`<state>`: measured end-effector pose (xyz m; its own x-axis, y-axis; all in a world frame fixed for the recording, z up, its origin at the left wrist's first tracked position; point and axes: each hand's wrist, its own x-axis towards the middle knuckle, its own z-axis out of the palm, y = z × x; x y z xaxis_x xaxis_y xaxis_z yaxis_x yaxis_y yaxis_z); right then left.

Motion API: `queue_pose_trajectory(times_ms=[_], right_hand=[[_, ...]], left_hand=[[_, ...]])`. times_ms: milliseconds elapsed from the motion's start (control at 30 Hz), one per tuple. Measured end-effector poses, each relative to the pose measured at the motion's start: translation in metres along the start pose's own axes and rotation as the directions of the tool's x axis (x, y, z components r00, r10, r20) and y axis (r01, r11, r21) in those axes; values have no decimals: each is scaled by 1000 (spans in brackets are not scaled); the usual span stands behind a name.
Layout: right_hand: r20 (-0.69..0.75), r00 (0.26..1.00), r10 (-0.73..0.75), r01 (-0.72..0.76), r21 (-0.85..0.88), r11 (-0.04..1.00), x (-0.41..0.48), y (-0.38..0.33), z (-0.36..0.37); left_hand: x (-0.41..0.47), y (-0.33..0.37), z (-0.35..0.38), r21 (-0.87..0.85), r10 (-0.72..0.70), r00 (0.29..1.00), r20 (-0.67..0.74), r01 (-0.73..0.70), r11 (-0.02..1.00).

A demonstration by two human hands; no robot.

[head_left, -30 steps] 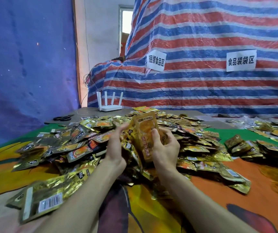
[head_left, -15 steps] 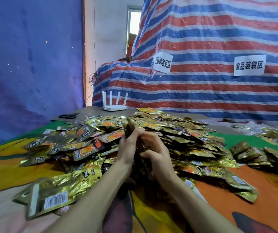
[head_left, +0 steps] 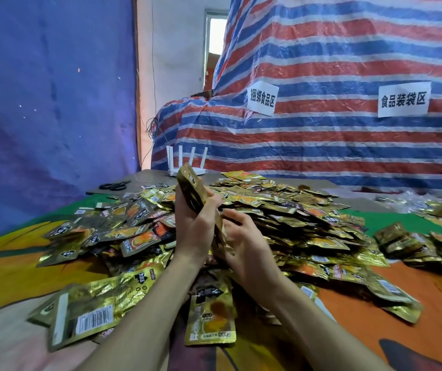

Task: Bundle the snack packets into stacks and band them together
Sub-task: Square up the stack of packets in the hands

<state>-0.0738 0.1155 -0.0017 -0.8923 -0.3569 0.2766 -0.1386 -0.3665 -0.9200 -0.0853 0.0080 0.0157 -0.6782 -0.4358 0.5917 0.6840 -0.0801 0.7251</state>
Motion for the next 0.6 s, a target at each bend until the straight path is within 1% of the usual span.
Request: queue_pose_trajectory(times_ms=[33,67,100,167,233,333,433,533,600], right_hand=[[-8,994,110,-106,214,971,1,-3,1],[-1,979,205,-191,346,918,1,-6,0],[34,964,263,-256,387,886,1,-10,-3],[108,947,302,-320,336,886,-2,-15,-7],[130,938,321,-346,301,889,-4,-14,-10],[85,934,347,-353,369,860,-3,-15,-9],[63,929,364,-361,363,859,-2,-14,-8],[95,925,367,-371,424,826,-2,-13,-8],[103,930,353,-359,459,813,-1,-12,-8]], left_hand=[[-1,0,2,-11,28,999,15,-28,1000],[-1,-1,2,-19,63,997,37,-63,998],[-1,-2,2,-25,99,993,64,-98,995],[0,-4,2,-2,144,982,122,-145,989],[-1,-3,4,0,146,981,125,-147,989],[-2,-4,6,-40,96,983,155,-91,995],[-4,-5,4,-58,65,982,176,-55,997],[-13,-4,9,-25,99,970,221,-95,995],[-18,-4,13,-13,143,966,214,-143,990]])
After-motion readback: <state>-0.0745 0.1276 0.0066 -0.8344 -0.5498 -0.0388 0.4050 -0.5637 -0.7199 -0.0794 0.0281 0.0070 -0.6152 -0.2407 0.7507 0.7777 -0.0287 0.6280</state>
